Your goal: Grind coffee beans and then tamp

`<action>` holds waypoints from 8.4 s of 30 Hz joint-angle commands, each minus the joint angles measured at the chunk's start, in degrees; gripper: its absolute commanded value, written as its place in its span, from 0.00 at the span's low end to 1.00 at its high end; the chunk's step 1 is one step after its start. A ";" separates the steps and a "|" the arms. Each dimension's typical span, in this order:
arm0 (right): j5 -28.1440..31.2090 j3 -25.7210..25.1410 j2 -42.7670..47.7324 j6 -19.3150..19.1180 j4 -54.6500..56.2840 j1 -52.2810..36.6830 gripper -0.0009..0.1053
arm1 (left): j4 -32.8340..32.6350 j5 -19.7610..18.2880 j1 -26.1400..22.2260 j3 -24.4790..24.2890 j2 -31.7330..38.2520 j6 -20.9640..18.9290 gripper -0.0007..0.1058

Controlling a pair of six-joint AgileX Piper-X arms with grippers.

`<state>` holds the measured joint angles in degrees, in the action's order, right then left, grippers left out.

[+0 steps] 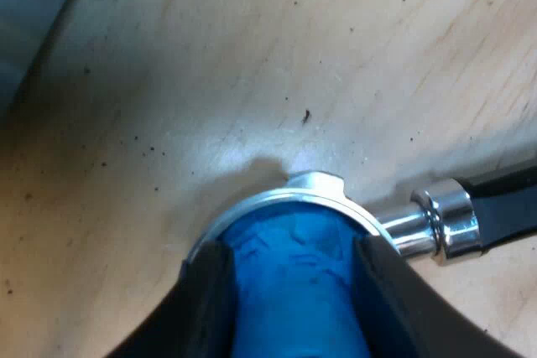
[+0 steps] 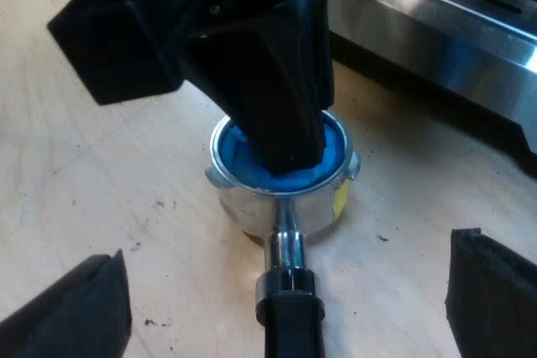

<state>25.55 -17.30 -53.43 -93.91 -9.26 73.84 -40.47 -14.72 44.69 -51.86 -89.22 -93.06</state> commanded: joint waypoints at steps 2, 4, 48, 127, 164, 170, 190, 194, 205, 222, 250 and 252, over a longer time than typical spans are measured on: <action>-0.12 -0.07 0.00 -0.20 -0.45 -0.23 0.74 | -2.28 -0.54 0.27 2.51 -2.56 -0.07 0.01; -0.12 -0.07 0.00 -0.20 -0.45 -0.23 0.74 | -1.95 -0.54 0.27 4.01 -2.74 -0.07 0.01; -0.12 -2.04 0.00 -1.55 -5.54 -0.13 0.74 | -7.09 2.46 -0.57 -0.33 17.44 -0.07 0.01; -1.43 -6.78 3.35 -1.25 3.98 -0.26 0.74 | -16.31 5.04 -29.37 12.85 30.32 -0.49 0.93; -36.57 -56.53 5.91 -6.72 77.53 -62.10 0.74 | -11.90 1.34 -34.05 -9.80 53.87 -9.57 0.93; -38.36 -56.31 5.91 -11.26 79.54 -74.67 0.74 | -11.90 -3.30 -44.31 -9.80 52.33 -10.03 0.93; -34.34 -56.22 20.12 -15.50 81.23 -76.35 0.74 | -15.80 3.25 -44.40 -9.80 65.59 -9.23 0.93; -34.34 -54.71 27.78 -15.80 81.74 -76.35 0.74 | -17.64 7.64 -44.40 -9.80 69.37 -7.37 0.93; -34.34 -43.15 48.82 -15.49 81.91 -76.35 0.74 | -26.07 15.64 -44.40 -8.88 83.38 -3.93 0.93; -33.23 -37.00 56.72 -14.32 88.20 -76.32 0.74 | -43.67 19.96 -44.60 -6.64 98.11 -3.93 0.93; -33.10 -13.04 56.46 -9.48 68.56 -76.32 0.74 | -23.51 14.72 -44.60 19.81 97.93 -4.22 0.93; -33.05 -13.05 56.46 -9.59 68.57 -76.32 0.74 | -23.51 14.72 -44.60 20.19 97.93 -4.22 0.93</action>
<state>-7.41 -29.98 0.38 -103.29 59.80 -2.23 -64.75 0.47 0.11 -31.56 0.77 -96.92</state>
